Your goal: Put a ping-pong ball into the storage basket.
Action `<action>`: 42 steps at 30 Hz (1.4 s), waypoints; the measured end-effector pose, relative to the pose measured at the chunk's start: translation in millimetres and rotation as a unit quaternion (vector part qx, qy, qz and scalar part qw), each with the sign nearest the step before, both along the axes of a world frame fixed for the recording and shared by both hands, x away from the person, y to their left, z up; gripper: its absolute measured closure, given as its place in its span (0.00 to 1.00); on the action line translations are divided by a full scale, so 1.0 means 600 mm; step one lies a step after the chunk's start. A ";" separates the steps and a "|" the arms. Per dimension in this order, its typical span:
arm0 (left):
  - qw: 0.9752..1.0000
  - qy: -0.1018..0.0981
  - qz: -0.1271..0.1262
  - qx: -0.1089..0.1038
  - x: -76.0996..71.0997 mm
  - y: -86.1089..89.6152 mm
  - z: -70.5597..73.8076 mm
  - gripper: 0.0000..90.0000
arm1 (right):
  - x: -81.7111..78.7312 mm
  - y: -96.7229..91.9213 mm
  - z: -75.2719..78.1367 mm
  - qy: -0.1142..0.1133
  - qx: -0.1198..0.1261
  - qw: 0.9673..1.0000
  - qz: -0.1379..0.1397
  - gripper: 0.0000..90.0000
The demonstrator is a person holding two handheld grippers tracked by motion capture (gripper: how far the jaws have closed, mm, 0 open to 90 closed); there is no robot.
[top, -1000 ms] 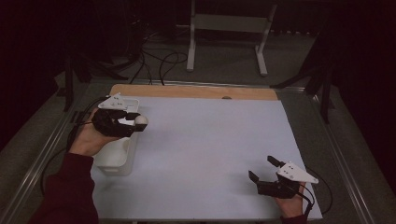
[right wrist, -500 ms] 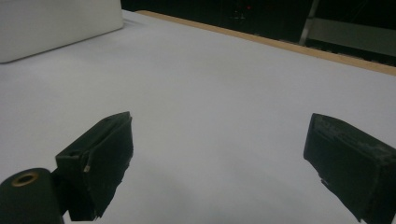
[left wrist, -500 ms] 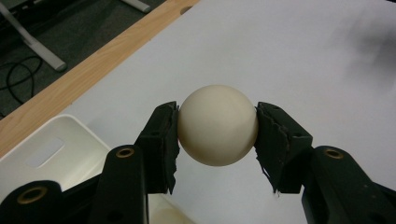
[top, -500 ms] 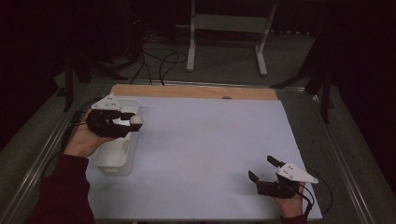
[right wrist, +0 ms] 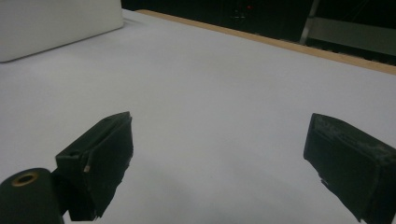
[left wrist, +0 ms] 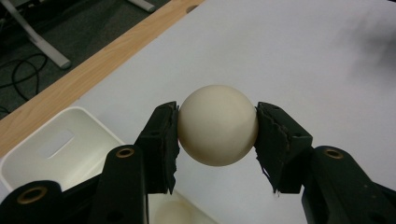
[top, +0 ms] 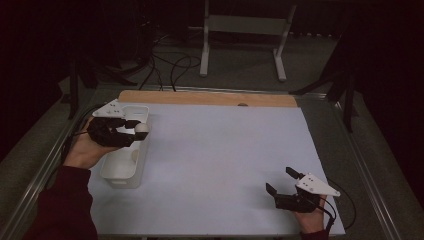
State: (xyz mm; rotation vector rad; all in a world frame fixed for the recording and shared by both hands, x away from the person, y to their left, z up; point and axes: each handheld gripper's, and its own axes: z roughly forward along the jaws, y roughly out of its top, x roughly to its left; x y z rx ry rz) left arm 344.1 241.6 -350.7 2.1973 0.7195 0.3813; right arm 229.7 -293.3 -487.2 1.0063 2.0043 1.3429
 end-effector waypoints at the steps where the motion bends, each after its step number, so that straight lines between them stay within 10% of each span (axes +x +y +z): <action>1: 1.000 0.000 0.001 -0.001 0.000 0.001 0.000 0.57 | 0.000 0.000 0.000 0.000 0.000 1.000 0.000 0.09; 42: 1.000 -0.004 0.024 0.002 0.000 0.025 -0.003 0.57 | 0.000 0.001 0.000 0.000 0.001 1.000 0.001 0.09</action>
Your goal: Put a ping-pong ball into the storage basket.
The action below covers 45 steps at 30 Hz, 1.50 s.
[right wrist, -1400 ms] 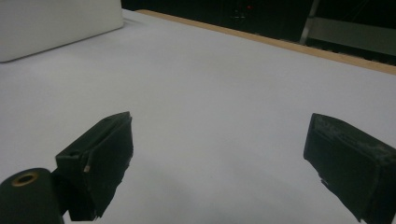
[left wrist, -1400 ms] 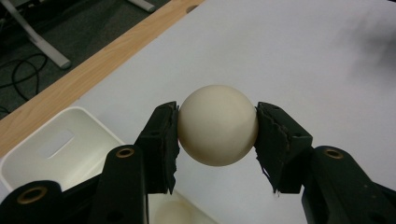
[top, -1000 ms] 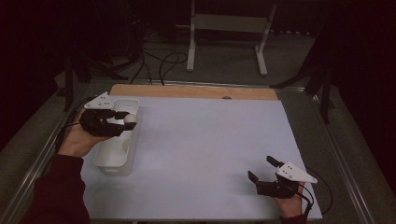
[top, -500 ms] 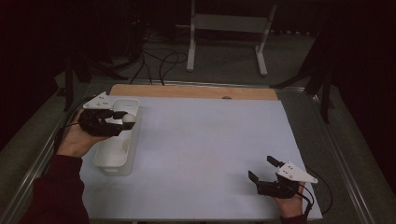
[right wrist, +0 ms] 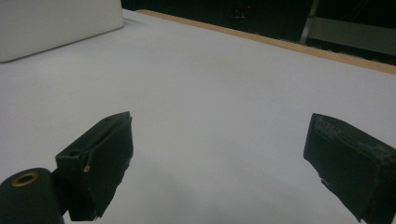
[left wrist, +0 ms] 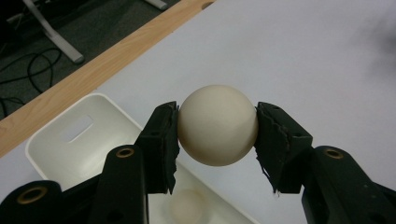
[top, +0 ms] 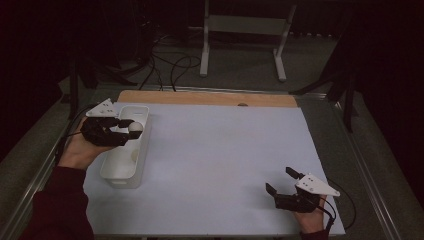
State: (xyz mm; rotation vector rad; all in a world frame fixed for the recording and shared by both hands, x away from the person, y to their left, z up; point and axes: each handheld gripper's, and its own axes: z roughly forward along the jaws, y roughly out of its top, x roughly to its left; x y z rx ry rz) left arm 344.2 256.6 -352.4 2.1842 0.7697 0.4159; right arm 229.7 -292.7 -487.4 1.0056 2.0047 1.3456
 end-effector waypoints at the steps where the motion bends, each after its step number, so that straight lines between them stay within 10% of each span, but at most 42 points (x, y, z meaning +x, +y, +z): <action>1: 1.000 -0.001 0.001 -0.001 0.000 0.001 0.000 0.57 | 0.000 0.000 0.000 0.000 0.001 1.000 0.000 0.09; 45: 0.999 0.007 0.050 0.016 0.005 0.025 -0.015 0.57 | 0.000 0.001 0.000 0.001 -0.002 1.000 -0.002 0.09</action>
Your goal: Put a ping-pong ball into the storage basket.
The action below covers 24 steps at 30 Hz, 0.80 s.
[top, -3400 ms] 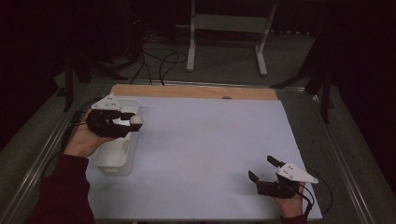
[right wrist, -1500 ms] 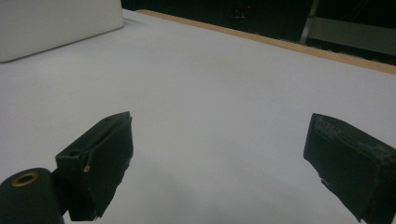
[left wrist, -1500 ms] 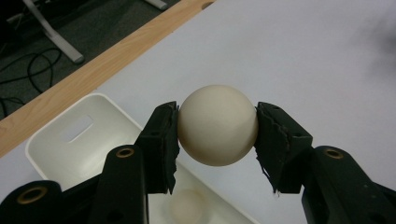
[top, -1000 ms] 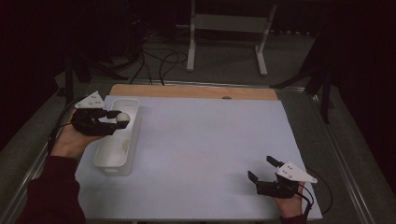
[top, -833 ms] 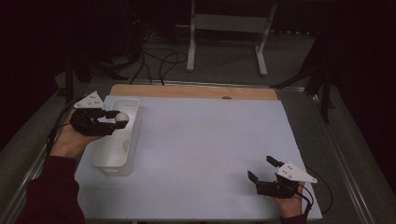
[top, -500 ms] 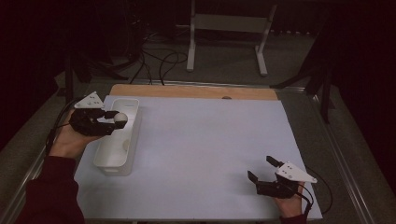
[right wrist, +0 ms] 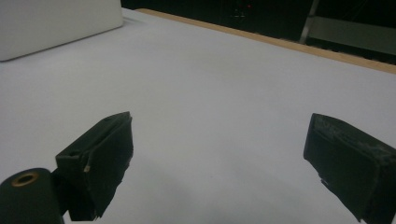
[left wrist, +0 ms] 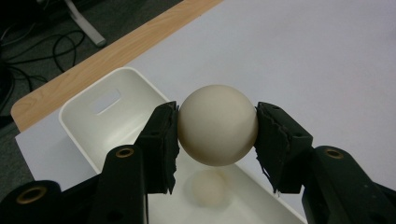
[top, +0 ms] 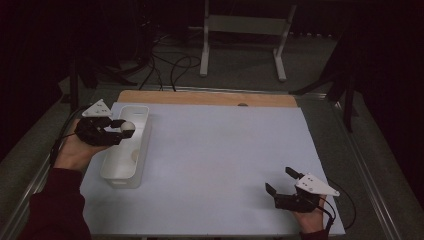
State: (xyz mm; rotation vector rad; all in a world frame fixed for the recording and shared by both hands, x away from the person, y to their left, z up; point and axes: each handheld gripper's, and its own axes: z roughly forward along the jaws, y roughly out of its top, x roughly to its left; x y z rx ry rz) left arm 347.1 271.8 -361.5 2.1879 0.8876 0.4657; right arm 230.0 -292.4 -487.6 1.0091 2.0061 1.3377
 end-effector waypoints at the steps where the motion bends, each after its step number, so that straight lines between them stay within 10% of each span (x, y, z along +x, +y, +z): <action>1: 1.000 0.000 0.001 0.001 0.000 0.000 0.000 0.57 | 0.000 0.000 0.000 0.000 0.000 1.000 0.000 0.09; 24: 1.000 0.005 0.014 -0.010 0.002 0.000 -0.007 0.52 | 0.000 0.001 0.000 -0.001 -0.001 1.000 0.000 0.09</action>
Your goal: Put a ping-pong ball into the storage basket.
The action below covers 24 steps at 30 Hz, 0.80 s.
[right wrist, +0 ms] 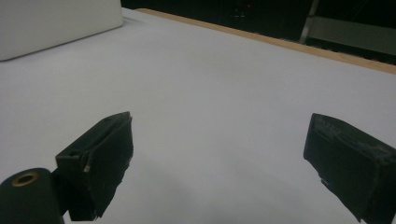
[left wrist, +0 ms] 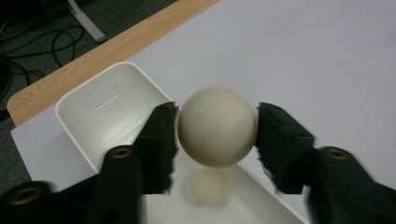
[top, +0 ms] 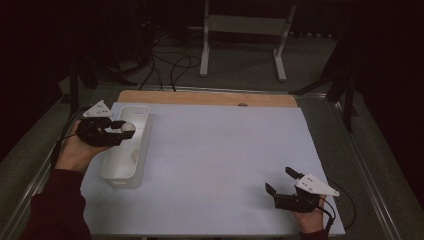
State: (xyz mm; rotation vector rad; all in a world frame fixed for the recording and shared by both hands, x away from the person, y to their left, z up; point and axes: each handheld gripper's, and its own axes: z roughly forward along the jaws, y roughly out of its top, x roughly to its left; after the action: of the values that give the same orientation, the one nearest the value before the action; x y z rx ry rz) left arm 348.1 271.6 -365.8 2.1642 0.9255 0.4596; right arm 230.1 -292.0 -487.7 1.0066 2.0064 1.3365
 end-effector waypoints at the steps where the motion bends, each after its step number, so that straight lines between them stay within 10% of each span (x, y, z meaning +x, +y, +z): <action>1: 1.000 -0.001 0.003 -0.002 0.000 0.000 0.000 0.39 | 0.000 0.001 0.000 0.001 0.000 1.000 0.000 0.09; 7: 0.999 0.002 0.036 -0.003 0.007 -0.002 -0.002 0.01 | 0.000 0.001 0.000 0.001 0.000 1.000 0.000 0.09; 24: 0.999 -0.017 0.032 -0.024 0.002 0.000 0.003 0.00 | 0.000 0.001 0.000 0.001 0.000 1.000 0.000 0.09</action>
State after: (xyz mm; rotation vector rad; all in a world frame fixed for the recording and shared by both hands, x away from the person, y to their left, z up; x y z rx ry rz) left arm 349.5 271.4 -364.0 2.0823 0.9808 0.4984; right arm 230.2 -291.6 -487.6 1.0087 2.0075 1.3368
